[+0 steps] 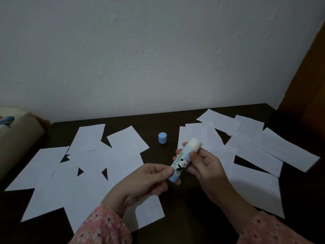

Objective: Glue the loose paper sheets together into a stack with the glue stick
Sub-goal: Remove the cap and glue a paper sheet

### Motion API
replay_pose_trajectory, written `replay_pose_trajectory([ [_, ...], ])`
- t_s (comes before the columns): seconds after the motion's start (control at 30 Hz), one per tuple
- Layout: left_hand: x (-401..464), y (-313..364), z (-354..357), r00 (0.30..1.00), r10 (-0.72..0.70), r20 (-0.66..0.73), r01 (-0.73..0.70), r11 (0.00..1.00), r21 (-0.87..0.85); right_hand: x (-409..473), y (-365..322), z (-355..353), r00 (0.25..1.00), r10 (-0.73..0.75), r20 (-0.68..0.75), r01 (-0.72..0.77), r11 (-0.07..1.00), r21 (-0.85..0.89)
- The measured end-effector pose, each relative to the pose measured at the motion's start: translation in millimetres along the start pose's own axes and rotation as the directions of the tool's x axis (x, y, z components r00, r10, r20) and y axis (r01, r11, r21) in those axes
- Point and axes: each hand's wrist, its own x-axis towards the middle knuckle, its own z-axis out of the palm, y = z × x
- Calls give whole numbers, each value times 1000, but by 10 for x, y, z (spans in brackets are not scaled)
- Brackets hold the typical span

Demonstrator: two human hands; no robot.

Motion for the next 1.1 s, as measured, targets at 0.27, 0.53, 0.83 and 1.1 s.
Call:
replay_pose_trajectory([
  [0.27,26,-18,4,996,29,-79,-22,995,94,29,-4,-14,1000,20,-2,-20,1000,-23],
  [0.53,67,-40,50,990,18,-141,-3,994,106,31,-11,-32,1000,10,-19,-12,997,-75],
  [0.83,66,-85,-8,999,30,-45,-25,993,113,45,-26,-54,999,28,24,-26,997,-68],
  [1.1,86,-57,24,983,50,-178,-14,979,202,45,-17,-36,999,-15,-32,10,987,-159],
])
